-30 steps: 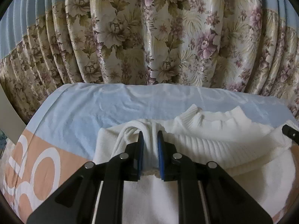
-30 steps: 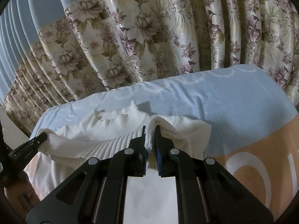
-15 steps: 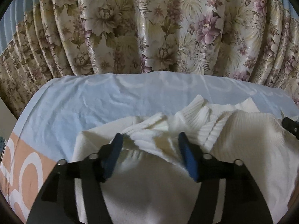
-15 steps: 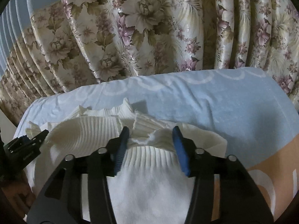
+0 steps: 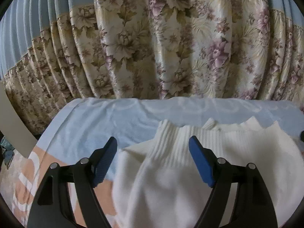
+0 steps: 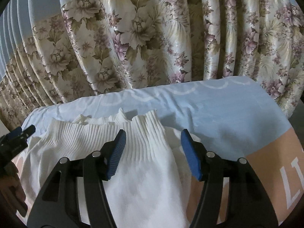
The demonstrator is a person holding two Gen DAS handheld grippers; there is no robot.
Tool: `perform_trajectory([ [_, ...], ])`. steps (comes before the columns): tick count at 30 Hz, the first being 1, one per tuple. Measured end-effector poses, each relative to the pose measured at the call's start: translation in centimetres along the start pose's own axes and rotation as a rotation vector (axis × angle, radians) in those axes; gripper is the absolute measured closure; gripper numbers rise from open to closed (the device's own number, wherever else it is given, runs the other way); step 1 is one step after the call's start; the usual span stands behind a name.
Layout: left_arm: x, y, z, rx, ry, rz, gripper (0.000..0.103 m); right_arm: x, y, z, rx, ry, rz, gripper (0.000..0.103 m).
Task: Fold small clothes
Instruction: 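Grasp the side of the folded sweater with the right gripper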
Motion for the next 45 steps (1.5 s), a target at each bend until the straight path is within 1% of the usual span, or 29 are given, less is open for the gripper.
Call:
perform_trajectory([
  [4, 1.4, 0.5, -1.2, 0.011, 0.031, -0.010, 0.025, -0.5, 1.6, -0.9, -0.001, 0.005, -0.012, 0.042],
  [6, 1.9, 1.0, -1.9, 0.010, 0.029, -0.009, 0.025, -0.8, 2.3, -1.3, -0.001, 0.002, -0.017, 0.042],
  [10, 2.7, 2.3, -3.7, 0.019, 0.037, -0.033, 0.025, -1.5, 3.8, -2.5, 0.006, 0.002, -0.030, 0.042],
  [13, 3.3, 3.3, -5.0, 0.029, 0.053, -0.045, 0.025, -1.7, 5.3, -3.7, 0.010, -0.002, -0.032, 0.039],
  [15, 3.2, 4.0, -5.5, 0.023, 0.044, -0.045, 0.025, -1.9, 6.1, -4.3, 0.012, -0.001, -0.038, 0.038],
  [19, 1.8, 5.9, -6.6, -0.002, -0.007, -0.066, 0.024, -2.4, 7.1, -5.2, 0.014, -0.005, -0.049, 0.038],
  [23, 0.6, 6.6, -7.2, -0.004, -0.022, -0.090, 0.024, -2.5, 7.4, -6.0, 0.024, -0.010, -0.042, 0.037],
  [28, -0.1, 6.5, -7.4, -0.002, -0.017, -0.098, 0.025, -2.4, 6.7, -6.7, 0.049, -0.010, -0.033, 0.037],
  [32, -0.5, 5.8, -7.3, -0.001, -0.015, -0.103, 0.025, -2.5, 5.4, -7.1, 0.074, -0.009, -0.034, 0.036],
  [35, -1.3, 4.9, -7.4, 0.012, -0.033, -0.109, 0.025, -2.5, 4.1, -7.3, 0.092, -0.011, -0.027, 0.036],
  [36, -1.5, 4.5, -7.6, 0.020, -0.045, -0.104, 0.025, -2.5, 3.7, -7.4, 0.099, -0.011, -0.025, 0.036],
  [39, -1.6, 2.0, -9.5, 0.087, -0.135, -0.013, 0.023, -2.6, 2.1, -7.7, 0.122, -0.001, -0.029, 0.036],
  [40, -1.2, 1.3, -10.3, 0.098, -0.144, -0.004, 0.017, -2.8, 1.7, -7.9, 0.131, 0.001, -0.032, 0.036],
  [41, -0.5, 1.1, -10.5, 0.094, -0.118, -0.003, 0.013, -3.2, 1.0, -8.2, 0.149, 0.004, -0.050, 0.032],
  [42, 0.1, 1.0, -10.6, 0.100, -0.092, -0.003, 0.010, -3.6, 0.5, -8.5, 0.158, 0.002, -0.062, 0.026],
  [44, 0.7, 0.9, -10.6, 0.108, -0.065, -0.030, 0.010, -4.2, 0.3, -8.8, 0.154, -0.007, -0.060, 0.020],
  [45, 0.6, 1.0, -10.6, 0.101, -0.067, -0.033, 0.010, -4.5, 0.3, -8.9, 0.155, -0.018, -0.051, 0.020],
])
Point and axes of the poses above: each gripper's, at about its wrist camera, not at the fingertips, and y roughly against the way its jaws point, x to its left, z to its top, the point moved 8 cm from there along -y, roughly the way its jaws point, and after that the axes turned 6 degrees about z, right-handed, at the moved point
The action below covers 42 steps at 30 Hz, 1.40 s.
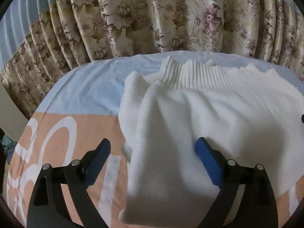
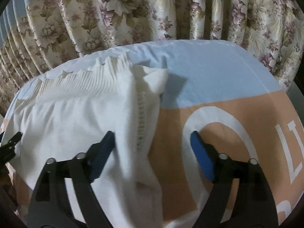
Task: Fold small clothes
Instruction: 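Grasp the side of the folded sweater with the right gripper, then fold the held side over the rest of the sweater and open the right gripper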
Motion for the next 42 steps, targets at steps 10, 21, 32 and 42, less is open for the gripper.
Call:
perform_trajectory([
  [10, -2.2, 2.8, 2.3, -0.064, 0.009, -0.065, 0.011, 0.4, -0.8, 0.4, 0.031, -0.061, 0.130, 0.029],
  [21, -6.6, 3.6, 3.3, -0.061, -0.015, -0.142, 0.011, 2.1, -1.0, 0.5, 0.045, -0.083, 0.258, 0.074],
  [32, -11.1, 3.7, 0.3, -0.005, -0.097, -0.209, 0.011, 2.2, 0.3, 1.2, -0.018, -0.108, 0.247, 0.081],
  [42, -12.9, 5.2, -0.7, -0.001, -0.082, -0.271, 0.010, 2.7, 1.5, 2.7, -0.054, -0.100, 0.257, 0.081],
])
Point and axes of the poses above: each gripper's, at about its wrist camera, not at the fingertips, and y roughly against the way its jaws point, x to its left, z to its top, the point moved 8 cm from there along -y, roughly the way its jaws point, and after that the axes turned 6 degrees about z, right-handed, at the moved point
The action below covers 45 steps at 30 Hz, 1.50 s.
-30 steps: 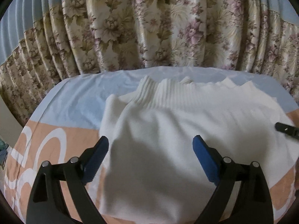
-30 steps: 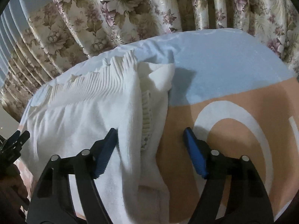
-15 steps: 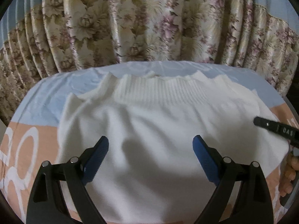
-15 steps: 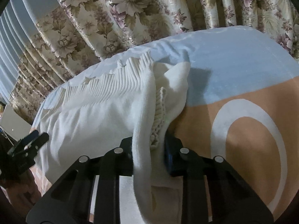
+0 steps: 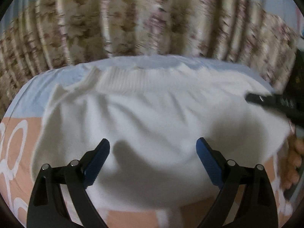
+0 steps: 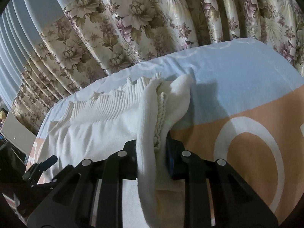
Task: Fold small clothes
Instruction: 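Fold the held side over the rest of the sweater and open the right gripper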
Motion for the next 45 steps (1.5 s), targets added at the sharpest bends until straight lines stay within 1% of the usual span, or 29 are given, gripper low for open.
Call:
perform_trajectory([
  [2, -1.1, -0.8, -1.4, 0.040, -0.051, 0.010, 0.010, 0.1, 0.0, 0.1, 0.001, 0.000, 0.003, 0.081],
  [3, -1.3, -0.8, -1.4, 0.031, -0.070, 0.025, 0.010, 0.1, 0.0, 0.2, 0.001, 0.000, 0.004, 0.081],
  [4, -1.5, -0.6, -1.4, 0.030, -0.078, 0.028, 0.010, 0.1, 0.1, 0.2, -0.001, -0.002, 0.004, 0.081],
  [6, -1.6, -1.1, -1.7, 0.056, -0.087, 0.030, 0.008, 0.1, 0.2, 0.3, -0.004, -0.007, 0.006, 0.081],
  [9, -1.5, -1.3, -1.8, 0.064, -0.086, 0.034, 0.006, 0.4, 0.5, 0.5, -0.013, -0.022, 0.022, 0.082],
  [14, -1.1, -1.2, -1.8, 0.071, -0.059, 0.017, 0.006, 2.6, 1.5, 2.0, -0.040, 0.010, 0.049, 0.082],
  [21, 0.4, -0.1, -1.4, 0.068, 0.011, -0.037, 0.007, 6.3, 2.6, 4.0, -0.062, 0.056, 0.073, 0.082],
  [23, 1.5, 0.2, -0.9, 0.057, 0.044, -0.042, 0.007, 7.5, 2.7, 4.6, -0.062, 0.062, 0.080, 0.082],
  [24, 2.2, 0.3, -0.4, 0.051, 0.070, -0.058, 0.007, 8.1, 2.8, 4.9, -0.061, 0.068, 0.081, 0.082],
  [26, 3.5, 0.4, 0.8, 0.033, 0.113, -0.057, 0.007, 9.3, 2.9, 5.4, -0.060, 0.081, 0.082, 0.082],
  [28, 4.1, -0.1, 2.2, 0.041, 0.148, -0.085, 0.007, 10.5, 3.1, 5.8, -0.056, 0.103, 0.069, 0.082],
  [31, 2.6, -2.4, 3.0, 0.119, 0.131, -0.133, 0.007, 11.4, 3.1, 5.9, -0.052, 0.120, 0.053, 0.082],
  [32, 1.9, -2.8, 3.1, 0.130, 0.118, -0.145, 0.007, 11.6, 3.2, 5.9, -0.053, 0.120, 0.049, 0.082],
  [34, 1.0, -3.4, 3.3, 0.127, 0.079, -0.122, 0.007, 11.7, 3.1, 6.0, -0.052, 0.117, 0.053, 0.082],
  [35, 0.9, -3.6, 3.2, 0.129, 0.078, -0.120, 0.007, 12.0, 3.1, 6.0, -0.048, 0.116, 0.056, 0.082],
  [39, 1.4, -3.3, 3.0, 0.111, 0.101, -0.152, 0.007, 12.7, 2.9, 5.8, -0.038, 0.127, 0.043, 0.082],
  [41, 2.1, -2.5, 2.7, 0.103, 0.111, -0.170, 0.007, 12.9, 2.9, 5.9, -0.040, 0.132, 0.039, 0.082],
  [45, 4.9, -0.7, 2.8, 0.061, 0.148, -0.161, 0.007, 14.0, 2.9, 6.2, -0.045, 0.152, 0.036, 0.082],
])
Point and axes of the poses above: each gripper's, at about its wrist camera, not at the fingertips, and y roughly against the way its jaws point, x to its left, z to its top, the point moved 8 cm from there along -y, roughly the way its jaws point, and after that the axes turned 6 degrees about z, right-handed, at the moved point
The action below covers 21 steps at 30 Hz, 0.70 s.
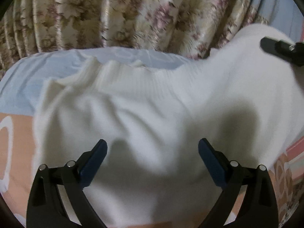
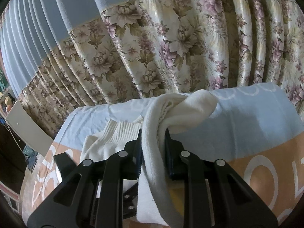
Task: Fold small clothes
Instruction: 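Fold the held side over the rest of the sweater and open the right gripper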
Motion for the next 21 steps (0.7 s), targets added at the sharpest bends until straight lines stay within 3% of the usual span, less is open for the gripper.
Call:
perform_trajectory([
  [6, 5.5, 3.2, 1.2, -0.047, 0.092, -0.002, 0.006, 3.3, -1.5, 0.4, 0.023, 0.040, -0.001, 0.082],
  [11, 10.9, 5.8, 2.3, -0.099, 0.164, 0.039, 0.006, 7.6, -4.1, 0.0, 0.063, 0.095, 0.006, 0.082],
  [18, 17.5, 7.4, 0.7, -0.112, 0.209, 0.136, 0.006, 13.8, -9.2, -2.1, 0.133, 0.137, 0.040, 0.084],
  [21, 20.3, 8.3, 0.0, -0.128, 0.213, 0.214, 0.006, 15.9, -11.4, -3.9, 0.171, 0.143, 0.055, 0.084],
])
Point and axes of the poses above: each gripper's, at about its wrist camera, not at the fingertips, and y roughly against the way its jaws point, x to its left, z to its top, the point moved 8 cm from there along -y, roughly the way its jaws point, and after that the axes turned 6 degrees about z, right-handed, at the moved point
